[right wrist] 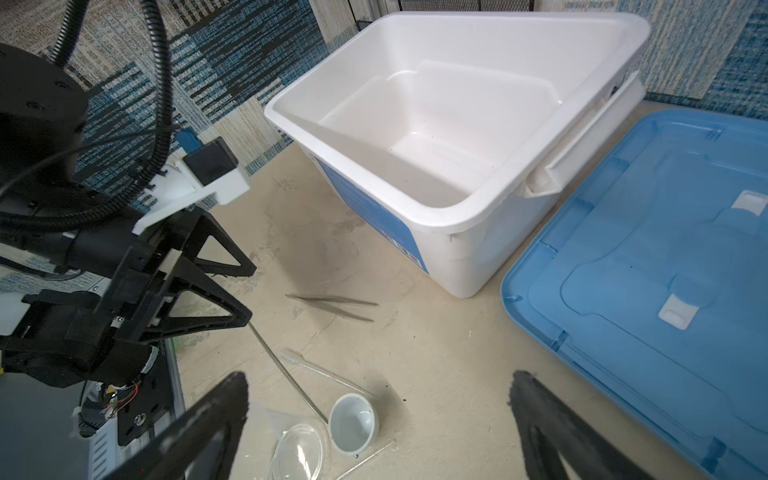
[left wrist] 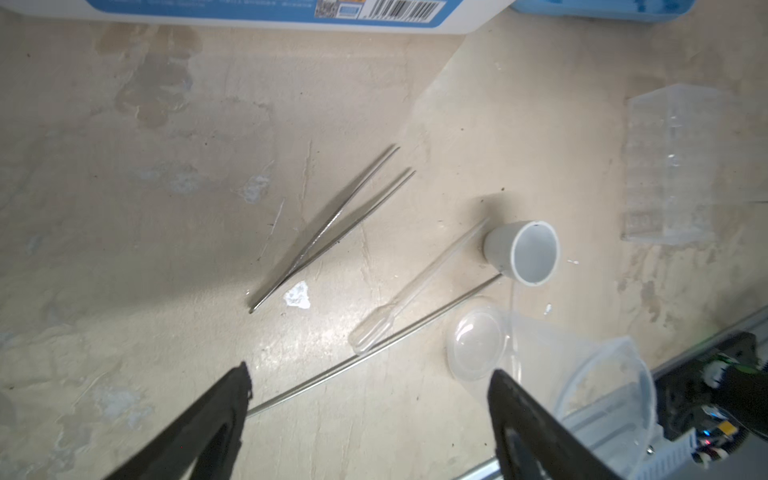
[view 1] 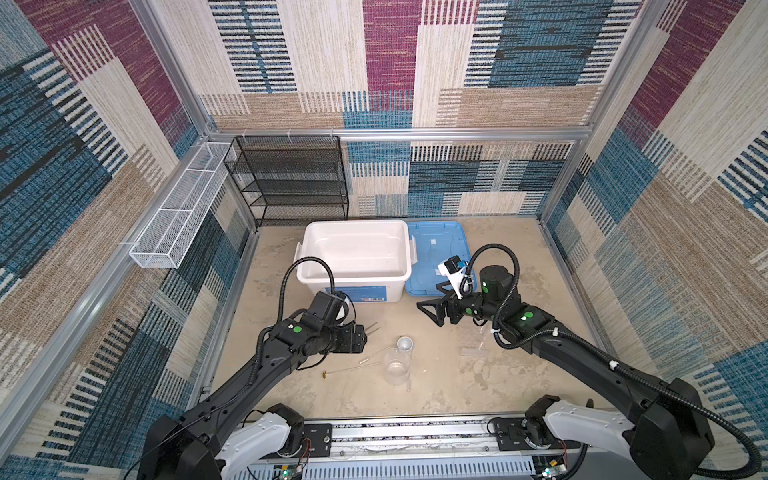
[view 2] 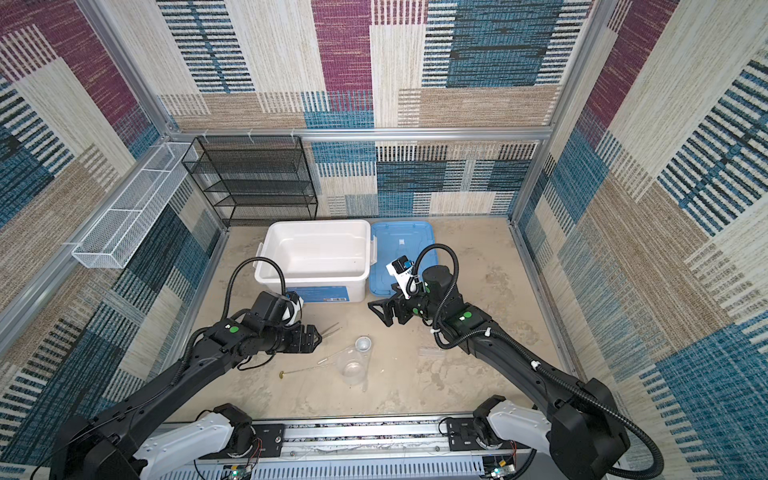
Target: Organize the chemistry lab equipment
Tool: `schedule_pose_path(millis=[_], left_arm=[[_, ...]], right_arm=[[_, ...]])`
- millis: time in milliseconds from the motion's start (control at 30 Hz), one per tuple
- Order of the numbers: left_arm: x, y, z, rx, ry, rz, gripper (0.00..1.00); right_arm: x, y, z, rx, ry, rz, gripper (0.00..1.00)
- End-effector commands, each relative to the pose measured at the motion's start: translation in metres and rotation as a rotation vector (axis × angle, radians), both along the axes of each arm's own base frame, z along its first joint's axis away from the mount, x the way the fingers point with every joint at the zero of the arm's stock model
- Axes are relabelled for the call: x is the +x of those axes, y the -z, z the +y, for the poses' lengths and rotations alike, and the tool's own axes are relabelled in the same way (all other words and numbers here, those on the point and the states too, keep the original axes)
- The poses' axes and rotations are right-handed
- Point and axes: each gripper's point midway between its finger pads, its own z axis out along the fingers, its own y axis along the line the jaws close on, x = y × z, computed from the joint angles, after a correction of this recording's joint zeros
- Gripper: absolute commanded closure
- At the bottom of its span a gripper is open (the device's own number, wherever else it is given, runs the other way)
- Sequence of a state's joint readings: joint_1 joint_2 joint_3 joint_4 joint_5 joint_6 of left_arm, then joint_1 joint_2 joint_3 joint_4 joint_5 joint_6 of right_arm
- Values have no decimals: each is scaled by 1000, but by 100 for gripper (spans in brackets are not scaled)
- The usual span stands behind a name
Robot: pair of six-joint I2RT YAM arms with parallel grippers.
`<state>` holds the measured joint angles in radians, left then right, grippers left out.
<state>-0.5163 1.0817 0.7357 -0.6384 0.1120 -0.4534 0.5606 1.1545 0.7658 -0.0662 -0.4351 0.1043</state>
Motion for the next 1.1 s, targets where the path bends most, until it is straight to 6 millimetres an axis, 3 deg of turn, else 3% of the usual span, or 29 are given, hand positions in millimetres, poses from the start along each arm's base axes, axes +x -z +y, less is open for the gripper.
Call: schedule_pose_path(millis=[0, 100, 267, 467, 533, 800, 967, 1067], left_arm=[[20, 6, 8, 69, -71, -50, 20], [30, 20, 2, 61, -60, -77, 20], [42, 14, -8, 35, -52, -98, 19], [36, 35, -12, 72, -9, -39, 21], [35, 31, -13, 71, -5, -53, 20], [29, -24, -40, -72, -10, -71, 19], [-2, -44, -69, -77, 100, -34, 0], [-24, -42, -90, -72, 174, -1, 0]], right_arm=[[2, -5, 5, 44, 3, -10, 0], [3, -2, 6, 42, 16, -3, 2], [6, 0, 4, 40, 50, 1, 3], [6, 7, 5, 35, 50, 21, 3], [7, 7, 5, 34, 54, 19, 3], [11, 11, 0, 19, 96, 44, 3], [11, 20, -9, 0, 149, 68, 3], [10, 22, -12, -6, 165, 78, 2]])
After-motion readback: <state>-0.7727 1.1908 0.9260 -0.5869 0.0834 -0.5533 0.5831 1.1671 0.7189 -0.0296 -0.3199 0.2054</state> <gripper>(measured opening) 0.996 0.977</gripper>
